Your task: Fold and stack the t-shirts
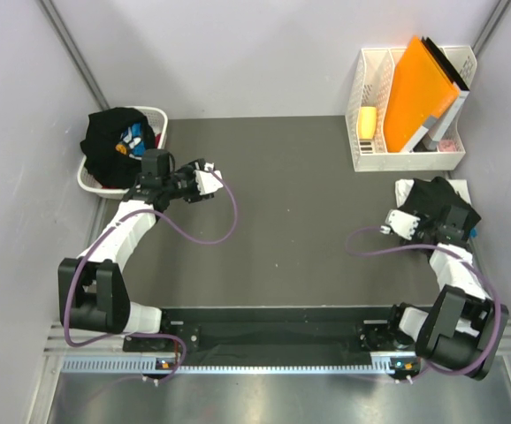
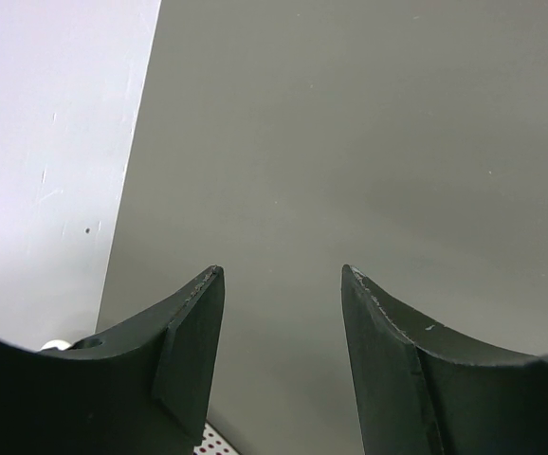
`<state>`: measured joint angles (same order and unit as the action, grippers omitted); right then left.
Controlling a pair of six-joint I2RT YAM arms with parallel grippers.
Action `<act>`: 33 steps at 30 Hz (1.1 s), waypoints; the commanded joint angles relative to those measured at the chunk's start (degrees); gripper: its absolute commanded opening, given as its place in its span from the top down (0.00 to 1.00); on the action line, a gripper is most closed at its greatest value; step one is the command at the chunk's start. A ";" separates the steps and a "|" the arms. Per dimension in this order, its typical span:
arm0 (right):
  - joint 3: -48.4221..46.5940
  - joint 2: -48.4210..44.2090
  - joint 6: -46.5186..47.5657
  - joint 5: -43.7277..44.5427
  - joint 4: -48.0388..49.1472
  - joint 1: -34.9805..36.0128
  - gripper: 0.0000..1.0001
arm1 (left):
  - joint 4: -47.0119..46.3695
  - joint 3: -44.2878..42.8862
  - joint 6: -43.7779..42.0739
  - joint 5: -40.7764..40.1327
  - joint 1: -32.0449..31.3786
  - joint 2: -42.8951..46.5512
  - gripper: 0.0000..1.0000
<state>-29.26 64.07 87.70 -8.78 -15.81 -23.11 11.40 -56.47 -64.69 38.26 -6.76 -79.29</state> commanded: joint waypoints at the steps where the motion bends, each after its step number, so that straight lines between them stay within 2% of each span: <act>1: -1.25 0.79 -7.54 2.97 2.80 -0.27 0.46 | -0.67 -1.89 -0.53 1.03 -0.18 0.27 0.43; 5: -0.27 -0.43 -10.00 3.94 3.33 -0.27 0.45 | -0.59 -2.24 -0.88 0.68 -0.18 0.01 0.43; 10: -5.19 -3.25 -14.31 -1.23 -7.88 -0.35 0.35 | -0.15 -2.51 -1.93 0.50 -0.09 -0.08 0.43; 12: -5.90 -4.39 -15.27 -3.17 -10.10 -0.27 0.29 | -0.06 -2.68 -2.11 0.59 -0.18 -0.60 0.43; 14: -6.08 -5.01 -16.59 -3.62 -11.69 -0.27 0.27 | -0.06 -3.65 -2.11 0.59 -0.09 -1.13 0.43; 21: -0.91 -5.80 -18.44 -0.81 -10.29 -0.53 0.27 | -0.76 -4.53 -1.76 0.76 -0.09 -2.19 0.43; 24: 1.91 -6.94 -19.49 1.29 -6.44 -0.53 0.26 | -0.85 -4.53 -1.76 0.59 -0.09 -2.36 0.43; 33: 2.01 -9.14 -22.92 3.59 -2.39 -1.23 0.26 | -0.85 -4.09 -1.85 0.59 0.00 -2.19 0.43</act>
<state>-26.92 57.80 68.18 -6.48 -22.65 -23.55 11.62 -58.94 -65.98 37.85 -6.76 -81.28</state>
